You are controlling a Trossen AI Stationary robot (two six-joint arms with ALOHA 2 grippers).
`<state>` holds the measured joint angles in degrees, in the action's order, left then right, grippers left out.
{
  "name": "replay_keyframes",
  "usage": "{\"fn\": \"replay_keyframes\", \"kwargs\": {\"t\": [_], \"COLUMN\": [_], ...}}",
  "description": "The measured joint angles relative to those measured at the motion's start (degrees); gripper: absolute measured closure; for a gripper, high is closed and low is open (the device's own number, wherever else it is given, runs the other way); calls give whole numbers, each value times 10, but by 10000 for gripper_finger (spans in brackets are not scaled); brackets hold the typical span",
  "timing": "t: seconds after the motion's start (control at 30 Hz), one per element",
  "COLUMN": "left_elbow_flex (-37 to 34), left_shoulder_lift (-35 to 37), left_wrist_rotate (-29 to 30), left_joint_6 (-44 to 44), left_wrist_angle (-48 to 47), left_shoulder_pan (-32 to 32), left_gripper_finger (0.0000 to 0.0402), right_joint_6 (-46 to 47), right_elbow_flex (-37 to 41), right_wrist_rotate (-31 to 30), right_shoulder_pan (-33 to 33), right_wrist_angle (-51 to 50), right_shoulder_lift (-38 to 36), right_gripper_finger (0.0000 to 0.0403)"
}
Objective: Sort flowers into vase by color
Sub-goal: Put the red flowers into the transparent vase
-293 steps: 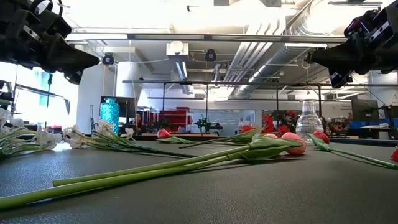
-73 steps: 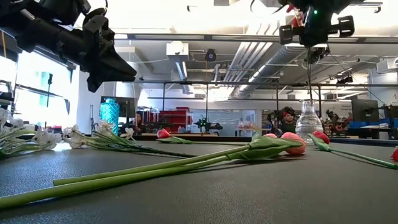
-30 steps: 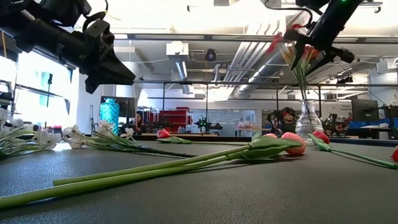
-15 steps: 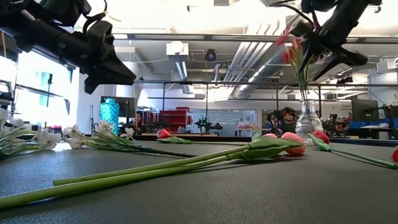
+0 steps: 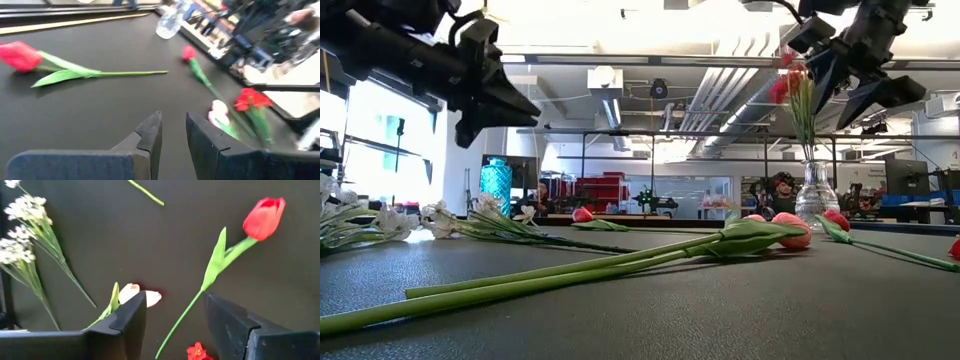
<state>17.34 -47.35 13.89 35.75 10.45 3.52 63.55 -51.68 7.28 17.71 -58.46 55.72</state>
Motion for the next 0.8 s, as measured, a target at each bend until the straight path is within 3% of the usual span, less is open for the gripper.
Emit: {"fn": "replay_keyframes", "kwargs": {"t": [0.27,0.57,0.8], "left_elbow_flex": [0,0,0], "left_shoulder_lift": [0,0,0], "left_wrist_rotate": [2,-14,-15], "left_joint_6": [-32,-18,-49], "left_wrist_angle": [11,11,9], "left_shoulder_pan": [-33,-73,-97], "left_gripper_finger": [328,328,328], "right_joint_6": [152,309,507], "right_elbow_flex": [0,0,0], "right_wrist_rotate": [-40,-55,-84], "right_shoulder_pan": [-137,-247,-373], "right_wrist_angle": [9,58,76], "right_shoulder_lift": [56,110,153], "right_gripper_finger": [219,219,219]}}
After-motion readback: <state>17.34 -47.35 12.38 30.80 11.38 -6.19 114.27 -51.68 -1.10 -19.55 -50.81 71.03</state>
